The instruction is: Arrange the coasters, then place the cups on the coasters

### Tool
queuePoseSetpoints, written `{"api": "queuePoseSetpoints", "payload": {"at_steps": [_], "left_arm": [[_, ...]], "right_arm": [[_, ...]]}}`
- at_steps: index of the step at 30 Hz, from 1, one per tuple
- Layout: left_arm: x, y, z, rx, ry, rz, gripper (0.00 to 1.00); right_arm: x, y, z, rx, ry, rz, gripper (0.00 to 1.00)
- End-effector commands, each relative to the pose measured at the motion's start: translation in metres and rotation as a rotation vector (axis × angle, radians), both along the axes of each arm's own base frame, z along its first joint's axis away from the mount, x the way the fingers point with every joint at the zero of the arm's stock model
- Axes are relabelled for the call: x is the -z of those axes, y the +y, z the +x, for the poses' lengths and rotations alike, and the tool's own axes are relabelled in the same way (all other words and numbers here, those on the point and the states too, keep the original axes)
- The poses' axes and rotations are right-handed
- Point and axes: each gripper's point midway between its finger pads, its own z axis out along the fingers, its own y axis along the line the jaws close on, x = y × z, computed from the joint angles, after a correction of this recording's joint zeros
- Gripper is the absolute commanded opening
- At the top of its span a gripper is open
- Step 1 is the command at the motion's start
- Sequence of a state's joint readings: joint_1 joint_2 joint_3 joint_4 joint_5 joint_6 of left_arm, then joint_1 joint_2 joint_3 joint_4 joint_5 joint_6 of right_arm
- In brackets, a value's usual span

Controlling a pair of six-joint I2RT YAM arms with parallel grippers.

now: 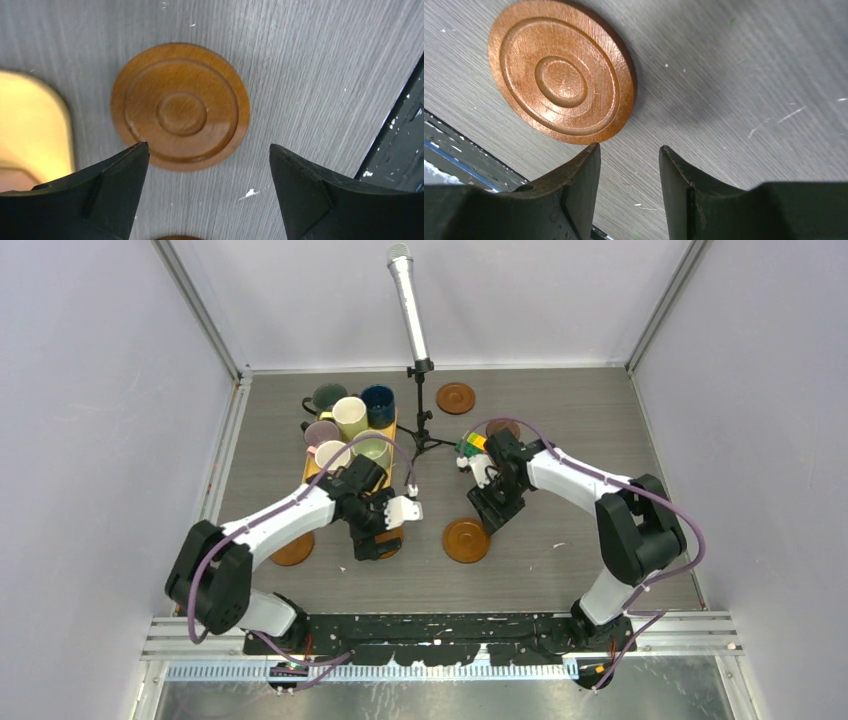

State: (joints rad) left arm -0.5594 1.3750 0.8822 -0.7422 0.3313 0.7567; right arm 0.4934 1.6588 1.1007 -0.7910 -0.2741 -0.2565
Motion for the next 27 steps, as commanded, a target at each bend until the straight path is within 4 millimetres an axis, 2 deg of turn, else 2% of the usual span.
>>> {"api": "queuePoseSetpoints", "payload": {"at_steps": [1,5,11,20,27], "left_arm": [[0.003,-0.025,0.019,-0.025,-0.043,0.002,0.9],[0.022,-0.023,0.012,0.03,0.002,0.054,0.81],[0.047,0.004,-0.003,0.085,0.02,0.156,0.74],[0.049,0.043,-0.023,0.088,0.028,0.179,0.62],[0.05,0.07,-0.037,0.077,0.055,0.177,0.57]], "right_arm": [[0.009,0.004,-0.007,0.008,0.05,0.022,0.51],[0.019,0.013,-0.007,0.021,0.093,0.047,0.51],[0.041,0.029,-0.006,0.018,0.132,0.011,0.46],[0.055,0.058,0.005,0.01,0.086,-0.027,0.4],[0.061,0.079,0.021,0.013,0.033,-0.05,0.36]]}}
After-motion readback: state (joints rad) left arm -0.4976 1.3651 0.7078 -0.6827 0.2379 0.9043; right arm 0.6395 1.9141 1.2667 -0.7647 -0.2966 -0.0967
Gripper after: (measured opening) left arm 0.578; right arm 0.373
